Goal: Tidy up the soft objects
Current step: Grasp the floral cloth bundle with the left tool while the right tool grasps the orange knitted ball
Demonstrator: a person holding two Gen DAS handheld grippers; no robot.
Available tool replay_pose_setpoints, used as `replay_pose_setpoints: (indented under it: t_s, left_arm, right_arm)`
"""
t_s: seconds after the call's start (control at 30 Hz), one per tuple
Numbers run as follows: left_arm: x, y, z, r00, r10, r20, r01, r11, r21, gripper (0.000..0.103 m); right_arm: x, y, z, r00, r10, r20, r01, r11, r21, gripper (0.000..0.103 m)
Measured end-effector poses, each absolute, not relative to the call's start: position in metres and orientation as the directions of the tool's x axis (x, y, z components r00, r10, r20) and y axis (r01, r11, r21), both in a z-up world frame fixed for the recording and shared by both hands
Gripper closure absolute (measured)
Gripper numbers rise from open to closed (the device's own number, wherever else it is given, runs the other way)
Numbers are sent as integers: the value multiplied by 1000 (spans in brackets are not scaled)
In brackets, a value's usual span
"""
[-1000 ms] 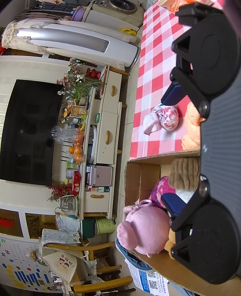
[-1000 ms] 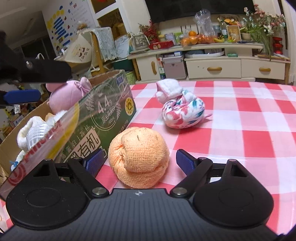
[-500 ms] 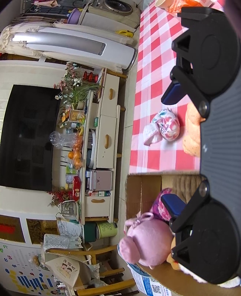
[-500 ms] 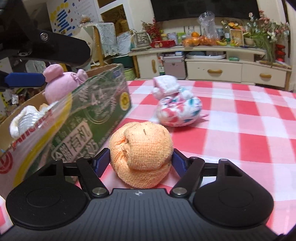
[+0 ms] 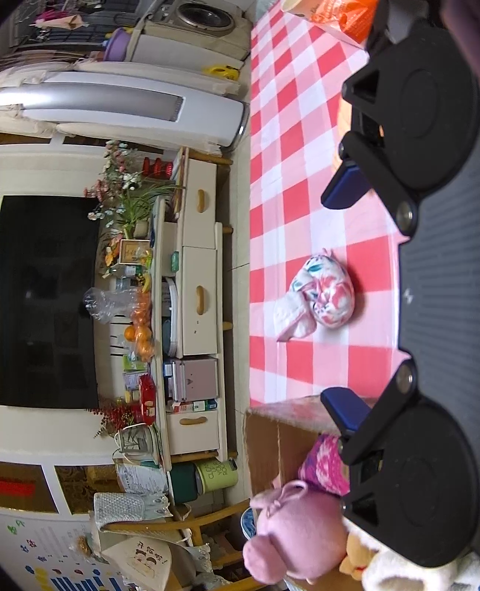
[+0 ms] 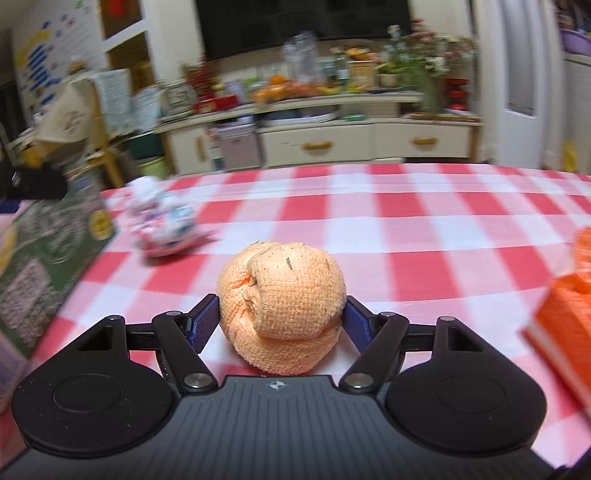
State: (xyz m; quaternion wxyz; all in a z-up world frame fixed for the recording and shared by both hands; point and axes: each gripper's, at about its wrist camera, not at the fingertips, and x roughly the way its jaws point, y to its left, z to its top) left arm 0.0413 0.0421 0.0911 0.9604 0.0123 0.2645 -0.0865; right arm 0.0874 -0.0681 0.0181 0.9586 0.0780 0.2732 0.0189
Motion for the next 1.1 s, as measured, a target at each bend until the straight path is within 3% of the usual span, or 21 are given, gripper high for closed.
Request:
replay_pose_setpoints:
  t_s: [0.17,0.23,0.9,1.1]
  left_arm:
    - [52,26,79,835,-142,-532,169,986,2,1]
    - [58,20,73,830,-135,-541,165,986,7,1]
    - [116,-9,24,838,-23,-545,75,995,72,1]
    - [130,-6,17,825,2,-565,40,997,61,17]
  right_arm:
    - [92,-93,15,853,40,-521,66,981,184,10]
    - [95,-96,15,851,43,-523,67,979,190,2]
    - [104,-104,15,815,141,-562,-6,972,235,0]
    - [105,-104,14,815,140,-562,-10,973,229,0]
